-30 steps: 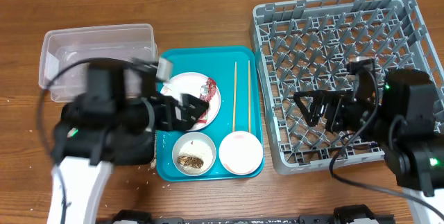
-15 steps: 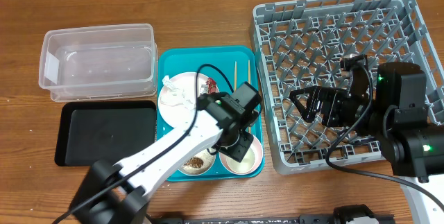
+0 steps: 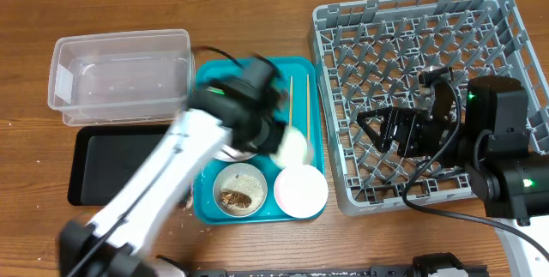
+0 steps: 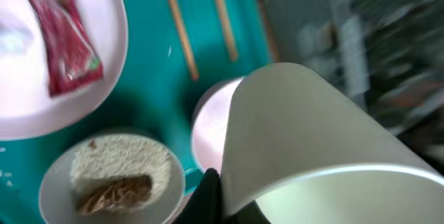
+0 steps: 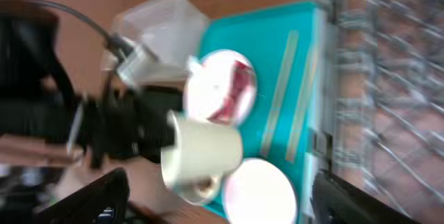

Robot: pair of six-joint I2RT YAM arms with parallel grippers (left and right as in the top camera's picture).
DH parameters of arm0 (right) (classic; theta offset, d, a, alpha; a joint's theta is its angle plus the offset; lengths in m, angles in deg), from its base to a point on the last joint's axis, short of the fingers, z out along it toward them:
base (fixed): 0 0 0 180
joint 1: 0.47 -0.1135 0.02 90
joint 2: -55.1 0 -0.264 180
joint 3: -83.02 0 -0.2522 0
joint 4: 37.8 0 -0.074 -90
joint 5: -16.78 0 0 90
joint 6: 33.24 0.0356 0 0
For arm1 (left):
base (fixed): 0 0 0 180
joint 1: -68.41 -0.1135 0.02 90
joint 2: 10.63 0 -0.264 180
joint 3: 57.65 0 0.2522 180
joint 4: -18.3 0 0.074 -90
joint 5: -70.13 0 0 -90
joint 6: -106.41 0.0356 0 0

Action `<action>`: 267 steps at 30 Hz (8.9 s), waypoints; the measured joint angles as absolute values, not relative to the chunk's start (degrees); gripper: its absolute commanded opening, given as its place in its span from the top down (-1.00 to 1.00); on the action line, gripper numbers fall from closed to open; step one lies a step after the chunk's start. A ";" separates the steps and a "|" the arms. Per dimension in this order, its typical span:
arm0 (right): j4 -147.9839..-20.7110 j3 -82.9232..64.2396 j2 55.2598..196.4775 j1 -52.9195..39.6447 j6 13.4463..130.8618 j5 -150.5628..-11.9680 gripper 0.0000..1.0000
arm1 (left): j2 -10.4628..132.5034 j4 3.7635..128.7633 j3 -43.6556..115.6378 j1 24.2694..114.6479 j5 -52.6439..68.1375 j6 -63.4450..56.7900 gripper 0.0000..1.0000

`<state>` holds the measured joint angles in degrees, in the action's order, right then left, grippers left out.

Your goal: Sort waste into correct bins and load items into the dishwasher

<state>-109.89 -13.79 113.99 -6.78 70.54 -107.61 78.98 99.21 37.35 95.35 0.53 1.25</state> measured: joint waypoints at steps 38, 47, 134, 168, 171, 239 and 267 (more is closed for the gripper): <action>-69.45 -13.75 128.61 -24.88 73.53 -136.49 -0.15 | 77.53 114.91 39.79 70.91 64.38 19.87 0.36; -84.69 -13.77 124.07 -24.48 73.22 -122.87 -0.10 | 77.53 112.81 39.82 69.40 52.62 19.35 -1.00; -120.12 -1.05 127.06 -24.02 88.24 -75.97 -0.99 | 88.37 109.11 24.67 38.10 42.30 30.17 0.92; -121.32 -1.09 127.06 -24.02 88.26 -76.40 -0.99 | 91.59 113.81 24.80 25.56 51.15 48.70 0.92; -121.23 -1.09 127.06 -24.02 88.26 -76.40 -0.99 | 91.24 121.42 24.71 25.93 51.05 47.70 0.92; -121.69 -1.29 128.24 -24.02 88.22 -76.45 -1.00 | 92.90 90.16 41.06 84.05 -23.92 -8.19 0.92; -121.49 -1.29 128.26 -24.02 88.24 -77.47 -1.00 | 95.50 87.02 44.71 89.97 -19.09 4.84 -0.25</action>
<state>-121.49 -1.29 128.26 -24.02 88.24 -77.47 95.50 87.02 44.71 89.97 -19.09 4.84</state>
